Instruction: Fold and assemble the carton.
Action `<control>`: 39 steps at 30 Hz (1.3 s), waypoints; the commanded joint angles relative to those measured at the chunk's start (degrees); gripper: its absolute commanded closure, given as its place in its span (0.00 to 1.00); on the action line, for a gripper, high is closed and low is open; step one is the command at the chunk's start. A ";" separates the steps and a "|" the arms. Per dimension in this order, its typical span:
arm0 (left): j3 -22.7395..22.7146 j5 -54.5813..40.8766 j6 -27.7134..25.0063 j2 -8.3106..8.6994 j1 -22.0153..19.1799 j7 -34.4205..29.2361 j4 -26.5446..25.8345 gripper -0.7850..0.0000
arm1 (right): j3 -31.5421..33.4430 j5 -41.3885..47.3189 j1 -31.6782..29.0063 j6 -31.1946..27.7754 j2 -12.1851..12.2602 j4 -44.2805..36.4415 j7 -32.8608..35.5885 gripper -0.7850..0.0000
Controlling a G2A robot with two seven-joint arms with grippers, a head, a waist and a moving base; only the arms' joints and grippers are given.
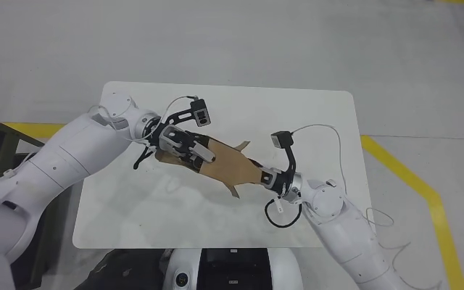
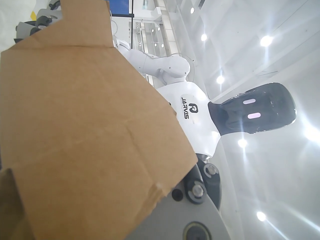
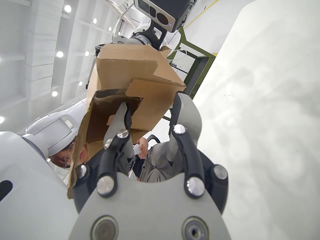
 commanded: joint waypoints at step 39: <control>-0.65 1.26 11.84 -0.92 -0.53 0.00 0.85 1.00 | 8.85 1.15 -5.35 -7.42 2.43 1.03 0.15 0.00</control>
